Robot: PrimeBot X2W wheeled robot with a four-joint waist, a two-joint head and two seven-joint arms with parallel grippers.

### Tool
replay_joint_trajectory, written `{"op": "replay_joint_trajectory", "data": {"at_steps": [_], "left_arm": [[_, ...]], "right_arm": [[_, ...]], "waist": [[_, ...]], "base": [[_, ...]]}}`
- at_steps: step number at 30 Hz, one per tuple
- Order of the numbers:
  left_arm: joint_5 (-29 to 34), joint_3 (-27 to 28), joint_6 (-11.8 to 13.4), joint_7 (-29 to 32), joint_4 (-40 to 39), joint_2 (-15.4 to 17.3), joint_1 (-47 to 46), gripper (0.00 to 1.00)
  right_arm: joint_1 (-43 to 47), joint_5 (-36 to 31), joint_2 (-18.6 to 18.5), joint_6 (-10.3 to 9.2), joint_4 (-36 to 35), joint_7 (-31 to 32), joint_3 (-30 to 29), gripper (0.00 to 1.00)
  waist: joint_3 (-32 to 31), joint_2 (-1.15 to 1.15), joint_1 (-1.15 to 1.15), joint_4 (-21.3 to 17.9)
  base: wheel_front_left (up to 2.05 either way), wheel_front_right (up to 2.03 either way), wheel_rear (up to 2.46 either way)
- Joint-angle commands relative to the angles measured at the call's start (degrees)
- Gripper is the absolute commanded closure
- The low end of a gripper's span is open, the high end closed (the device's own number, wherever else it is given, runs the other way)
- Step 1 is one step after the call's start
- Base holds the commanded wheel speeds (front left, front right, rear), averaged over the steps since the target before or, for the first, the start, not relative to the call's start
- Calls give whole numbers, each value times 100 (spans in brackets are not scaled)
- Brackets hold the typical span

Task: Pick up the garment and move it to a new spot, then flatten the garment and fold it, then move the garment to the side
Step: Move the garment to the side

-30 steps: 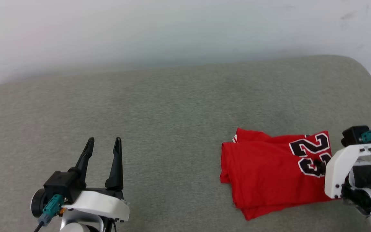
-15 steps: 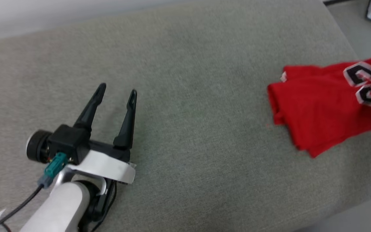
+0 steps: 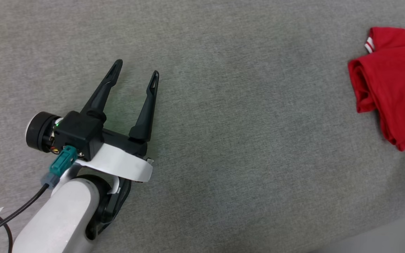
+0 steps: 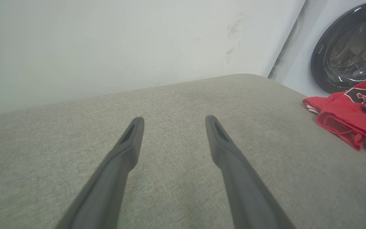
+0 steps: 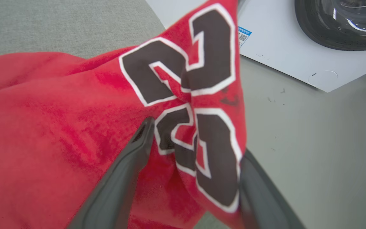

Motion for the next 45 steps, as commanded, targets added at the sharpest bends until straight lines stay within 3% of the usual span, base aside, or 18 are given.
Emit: {"op": "replay_joint_trajectory", "data": {"at_steps": [1, 8, 14, 19, 26, 37, 45], "left_arm": [[5, 1, 18, -32, -18, -7, -49, 0], [-163, 91, 132, -250, 157, -55, 336, 0], [-523, 206, 316, -530, 459, -239, 1059, 0], [-725, 351, 521, -664, 537, -283, 1613, 0], [-915, 592, 755, -761, 611, -216, 2207, 0], [-1019, 800, 795, -840, 841, -53, 2597, 0], [-951, 637, 652, -855, 1005, -5, 2724, 0]], "right_arm": [[-105, -35, 0, -4, 80, -101, -101, 0], [47, -393, -101, -4, 328, -505, -462, 0], [610, -484, 35, -4, -130, -485, -180, 0], [1477, -173, 369, -3, -1079, -374, 170, 0], [2949, 183, 906, -3, -2924, -10, 588, 0], [4175, 361, 1481, -3, -4908, 256, 1016, 0], [5081, 174, 1756, -3, -6124, 551, 921, 0]], "waist": [[-39, 0, -1, 45], [-741, 0, -1, 46], [-1809, 0, -1, 166], [-2372, 0, -1, 398], [-2813, 0, -1, 882], [-3225, 0, -1, 1624], [-3428, 0, -1, 1775]], "base": [[0, 0, 0], [0, 0, 0], [0, 0, 0], [0, 0, 0], [0, 0, 0], [0, 0, 0], [0, 0, 0]]}}
